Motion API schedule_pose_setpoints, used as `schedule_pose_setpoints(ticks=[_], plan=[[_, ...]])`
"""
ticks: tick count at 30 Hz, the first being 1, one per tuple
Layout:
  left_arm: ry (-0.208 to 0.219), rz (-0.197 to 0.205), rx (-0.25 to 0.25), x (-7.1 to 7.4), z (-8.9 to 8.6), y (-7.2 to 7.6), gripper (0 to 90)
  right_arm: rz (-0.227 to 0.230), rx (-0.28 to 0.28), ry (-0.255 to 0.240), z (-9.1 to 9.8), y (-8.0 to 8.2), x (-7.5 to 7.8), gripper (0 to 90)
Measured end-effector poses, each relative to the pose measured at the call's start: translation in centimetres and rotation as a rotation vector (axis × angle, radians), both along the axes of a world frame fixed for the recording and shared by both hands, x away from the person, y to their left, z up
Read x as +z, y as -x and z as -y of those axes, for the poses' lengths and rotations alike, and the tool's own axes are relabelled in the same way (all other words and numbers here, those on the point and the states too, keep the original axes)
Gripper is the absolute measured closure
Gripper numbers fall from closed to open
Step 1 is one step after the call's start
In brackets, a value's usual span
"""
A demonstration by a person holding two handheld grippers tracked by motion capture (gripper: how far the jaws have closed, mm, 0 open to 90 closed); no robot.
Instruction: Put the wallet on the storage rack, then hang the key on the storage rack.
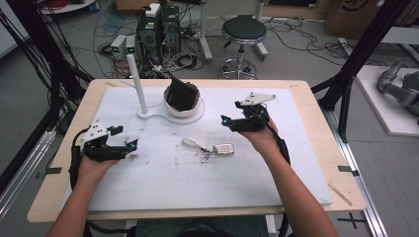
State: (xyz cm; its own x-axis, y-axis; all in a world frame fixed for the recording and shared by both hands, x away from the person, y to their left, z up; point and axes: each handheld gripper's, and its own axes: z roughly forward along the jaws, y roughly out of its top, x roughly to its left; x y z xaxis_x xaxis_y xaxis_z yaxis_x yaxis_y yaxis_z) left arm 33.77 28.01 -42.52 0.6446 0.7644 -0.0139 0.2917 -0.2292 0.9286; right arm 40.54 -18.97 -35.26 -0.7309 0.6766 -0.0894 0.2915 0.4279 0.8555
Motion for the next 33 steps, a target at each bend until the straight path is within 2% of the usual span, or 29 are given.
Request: schedule_pose_setpoints(ticks=[5,8,11,21,33], plan=[[0.001,0.000,0.006,0.0,-0.1,0.1,18.4,-0.008,0.000,-0.024,0.9,1.1,-1.2,21.1],[-0.001,0.001,0.003,0.0,0.0,0.1,18.4,-0.029,0.011,-0.014,1.0,1.3,-1.6,20.5],[-0.006,0.000,0.000,0.0,0.0,0.1,18.5,-0.029,0.018,-0.013,1.0,1.5,-2.0,20.5],[-0.009,-0.002,-0.005,0.0,0.1,0.1,18.4,-0.035,0.047,0.004,0.1,1.8,-2.4,20.5],[-0.021,-0.003,-0.008,-0.1,0.1,0.4,18.4,-0.073,0.097,0.034,-1.7,1.8,-3.6,20.5]])
